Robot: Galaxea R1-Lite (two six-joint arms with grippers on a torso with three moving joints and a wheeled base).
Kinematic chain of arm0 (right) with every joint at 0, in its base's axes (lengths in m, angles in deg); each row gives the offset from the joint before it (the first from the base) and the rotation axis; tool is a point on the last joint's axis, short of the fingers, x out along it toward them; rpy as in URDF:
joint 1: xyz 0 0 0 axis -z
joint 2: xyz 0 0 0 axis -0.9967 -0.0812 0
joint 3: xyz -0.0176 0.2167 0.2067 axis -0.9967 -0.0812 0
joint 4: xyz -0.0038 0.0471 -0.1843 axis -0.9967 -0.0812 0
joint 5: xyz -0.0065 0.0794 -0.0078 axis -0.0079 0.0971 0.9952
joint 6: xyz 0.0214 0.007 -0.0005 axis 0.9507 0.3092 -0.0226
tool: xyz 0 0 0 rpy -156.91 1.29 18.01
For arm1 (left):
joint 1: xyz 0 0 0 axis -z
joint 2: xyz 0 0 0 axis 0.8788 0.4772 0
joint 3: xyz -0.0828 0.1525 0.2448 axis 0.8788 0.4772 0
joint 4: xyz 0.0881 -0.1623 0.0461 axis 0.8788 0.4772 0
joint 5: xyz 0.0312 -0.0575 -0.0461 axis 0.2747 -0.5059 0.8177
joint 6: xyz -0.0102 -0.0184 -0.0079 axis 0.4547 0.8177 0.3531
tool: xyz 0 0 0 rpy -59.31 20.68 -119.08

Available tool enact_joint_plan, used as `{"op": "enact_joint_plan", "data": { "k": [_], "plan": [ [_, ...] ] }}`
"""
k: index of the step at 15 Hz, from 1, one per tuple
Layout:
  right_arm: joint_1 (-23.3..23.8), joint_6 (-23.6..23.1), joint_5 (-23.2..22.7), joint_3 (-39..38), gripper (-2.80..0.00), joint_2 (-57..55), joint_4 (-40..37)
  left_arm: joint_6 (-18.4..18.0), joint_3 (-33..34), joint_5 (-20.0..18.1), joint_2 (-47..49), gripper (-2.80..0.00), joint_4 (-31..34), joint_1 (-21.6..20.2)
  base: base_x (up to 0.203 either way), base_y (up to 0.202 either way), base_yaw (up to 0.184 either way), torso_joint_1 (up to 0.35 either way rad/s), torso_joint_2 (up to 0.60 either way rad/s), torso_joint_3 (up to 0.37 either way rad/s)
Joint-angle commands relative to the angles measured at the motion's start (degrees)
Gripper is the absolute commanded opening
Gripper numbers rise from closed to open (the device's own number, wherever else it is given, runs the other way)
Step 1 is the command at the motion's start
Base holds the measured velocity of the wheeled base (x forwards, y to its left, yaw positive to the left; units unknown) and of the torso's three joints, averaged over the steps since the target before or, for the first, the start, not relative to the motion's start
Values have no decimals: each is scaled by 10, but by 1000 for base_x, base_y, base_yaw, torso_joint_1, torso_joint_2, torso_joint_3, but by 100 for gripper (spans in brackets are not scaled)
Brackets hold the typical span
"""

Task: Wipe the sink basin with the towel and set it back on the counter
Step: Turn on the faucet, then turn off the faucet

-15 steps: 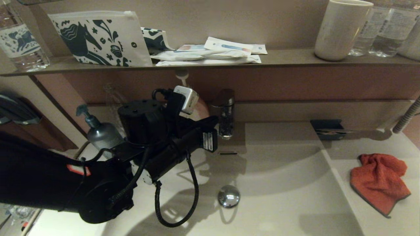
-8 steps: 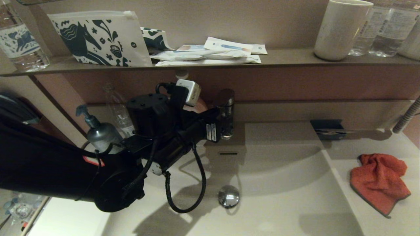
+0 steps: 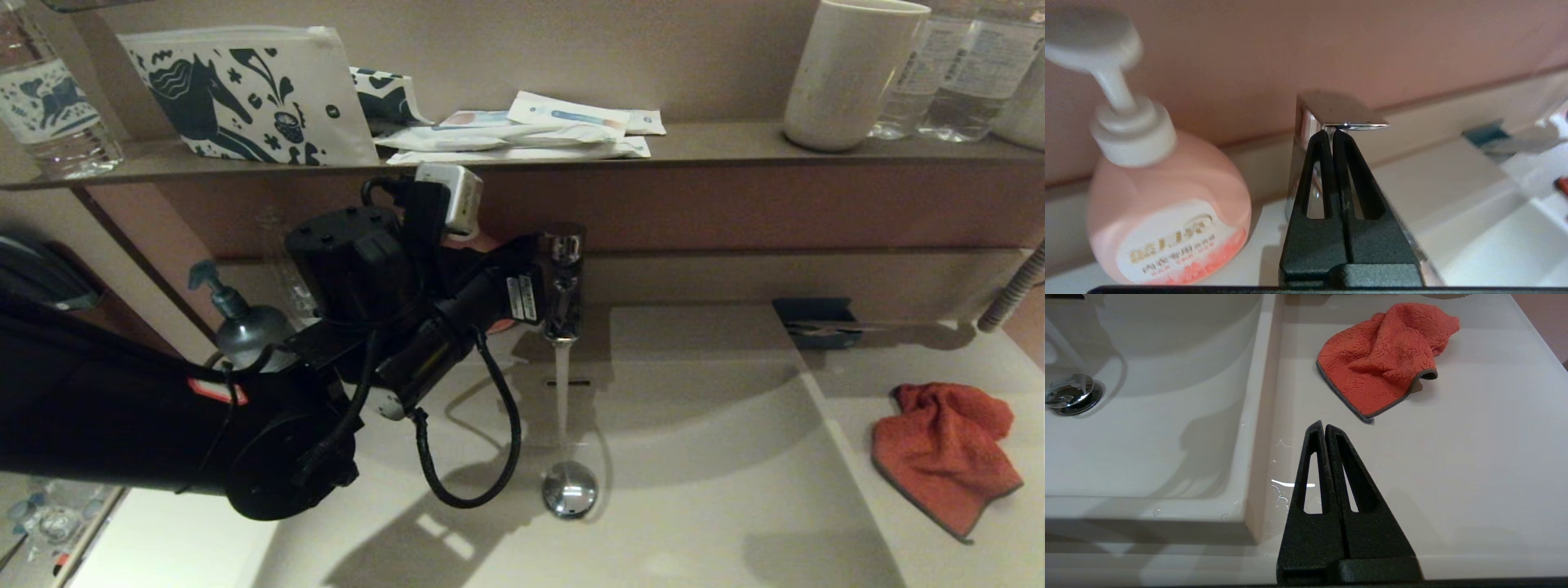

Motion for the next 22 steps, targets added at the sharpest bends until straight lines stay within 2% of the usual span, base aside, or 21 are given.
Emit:
{"op": "enact_joint_plan", "data": {
  "k": [1, 5, 8, 11, 17, 22],
  "plan": [
    [0, 0, 0, 0, -280, 0, 0, -1, 5, 5, -12, -280, -3, 1, 0, 0, 0, 0, 0, 0],
    [0, 0, 0, 0, -280, 0, 0, 1, 40, 6, -23, -280, -5, 1, 0, 0, 0, 0, 0, 0],
    [0, 0, 0, 0, -280, 0, 0, 4, 77, 6, -27, -280, -39, 1, 0, 0, 0, 0, 0, 0],
    [0, 0, 0, 0, -280, 0, 0, 3, 58, 3, -24, -280, -40, 1, 0, 0, 0, 0, 0, 0],
    [0, 0, 0, 0, -280, 0, 0, 0, -24, -12, 2, -280, -14, 2, 0, 0, 0, 0, 0, 0],
    [0, 0, 0, 0, -280, 0, 0, -8, -34, -26, 18, -280, 10, 4, 0, 0, 0, 0, 0, 0]
  ]
}}
